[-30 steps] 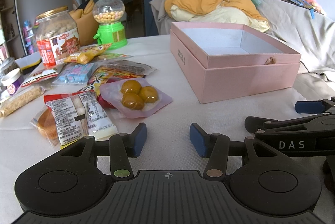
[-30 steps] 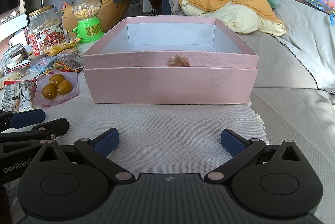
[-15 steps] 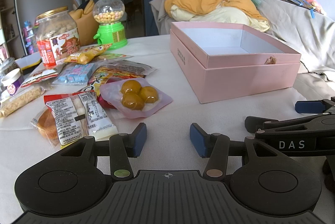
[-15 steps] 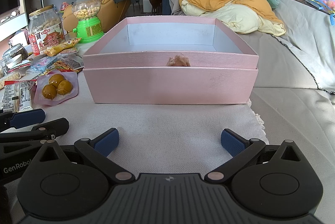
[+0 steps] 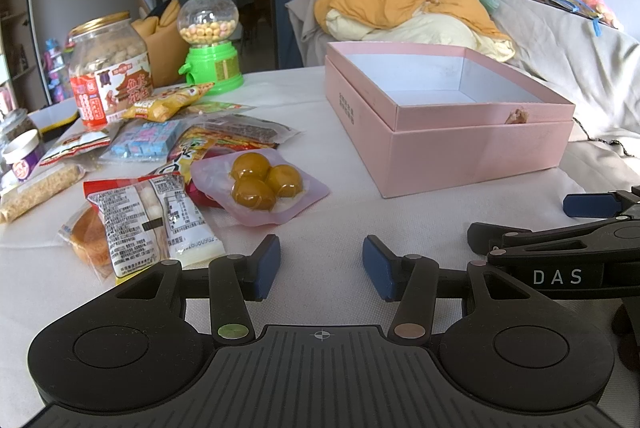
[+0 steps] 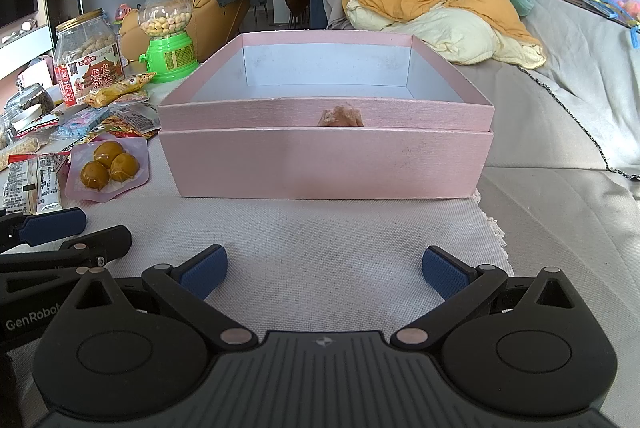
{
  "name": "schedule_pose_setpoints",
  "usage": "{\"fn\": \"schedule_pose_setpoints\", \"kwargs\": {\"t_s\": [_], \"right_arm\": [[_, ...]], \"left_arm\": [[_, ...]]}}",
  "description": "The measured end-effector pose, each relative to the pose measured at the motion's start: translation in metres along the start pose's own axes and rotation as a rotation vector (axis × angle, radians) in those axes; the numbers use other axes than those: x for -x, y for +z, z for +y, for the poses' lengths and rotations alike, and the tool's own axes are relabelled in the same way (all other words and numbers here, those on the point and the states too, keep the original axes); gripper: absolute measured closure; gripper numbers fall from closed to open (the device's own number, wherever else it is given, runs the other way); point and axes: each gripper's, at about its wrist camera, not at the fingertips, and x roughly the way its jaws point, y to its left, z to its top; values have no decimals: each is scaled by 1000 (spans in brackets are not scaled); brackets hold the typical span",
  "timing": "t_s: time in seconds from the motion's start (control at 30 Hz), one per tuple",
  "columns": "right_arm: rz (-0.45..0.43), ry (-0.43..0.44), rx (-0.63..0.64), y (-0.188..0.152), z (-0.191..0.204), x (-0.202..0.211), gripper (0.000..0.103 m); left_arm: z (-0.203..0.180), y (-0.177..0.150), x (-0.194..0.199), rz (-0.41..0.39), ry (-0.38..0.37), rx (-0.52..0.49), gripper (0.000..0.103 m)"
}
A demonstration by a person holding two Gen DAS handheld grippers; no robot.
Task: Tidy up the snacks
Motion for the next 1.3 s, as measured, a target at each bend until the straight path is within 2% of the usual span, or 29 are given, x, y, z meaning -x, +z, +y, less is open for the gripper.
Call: {"fn": "schedule_pose_setpoints", "kwargs": {"t_s": [1.17,1.23,1.3], "right_arm": [[2,1,0,-1,1,-1,0],[21,11,12,1,-1,-1,0],[87,43,32,11,-3,-3,0]], "left_arm": [[1,1,0,0,-1,0,49],[4,1,0,0,-20,14,51],[11,2,3,0,-60,22,51]]}}
